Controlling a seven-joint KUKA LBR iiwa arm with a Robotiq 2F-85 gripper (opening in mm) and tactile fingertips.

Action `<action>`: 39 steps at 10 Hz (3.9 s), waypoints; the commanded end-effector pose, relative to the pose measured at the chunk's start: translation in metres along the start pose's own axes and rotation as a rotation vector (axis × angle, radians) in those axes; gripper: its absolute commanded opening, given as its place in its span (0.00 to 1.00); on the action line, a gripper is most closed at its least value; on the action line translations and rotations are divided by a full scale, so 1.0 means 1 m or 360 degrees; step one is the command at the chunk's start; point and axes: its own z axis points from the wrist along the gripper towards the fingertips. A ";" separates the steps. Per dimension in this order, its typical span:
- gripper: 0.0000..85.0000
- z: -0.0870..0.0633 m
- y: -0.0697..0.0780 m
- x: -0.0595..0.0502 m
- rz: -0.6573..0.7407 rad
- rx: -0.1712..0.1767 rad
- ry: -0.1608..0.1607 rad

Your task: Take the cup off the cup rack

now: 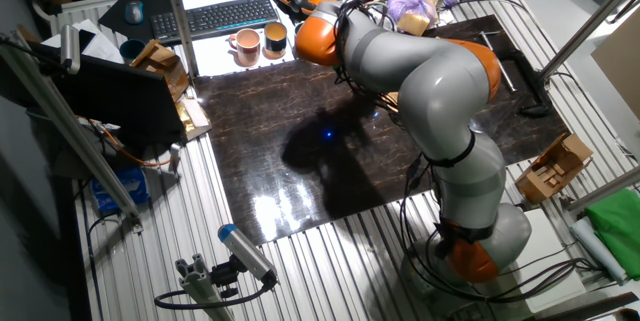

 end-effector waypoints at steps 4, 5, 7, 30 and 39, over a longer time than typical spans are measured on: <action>0.01 -0.004 -0.003 0.013 -0.0025 -0.0013 0.0052; 0.01 -0.006 -0.004 0.017 -0.0029 -0.0007 0.0092; 0.01 -0.008 -0.006 0.021 -0.0035 0.0011 0.0220; 0.01 -0.041 -0.041 0.035 -0.0158 0.0216 0.1071; 0.01 -0.049 -0.040 0.038 -0.0008 0.0405 0.1140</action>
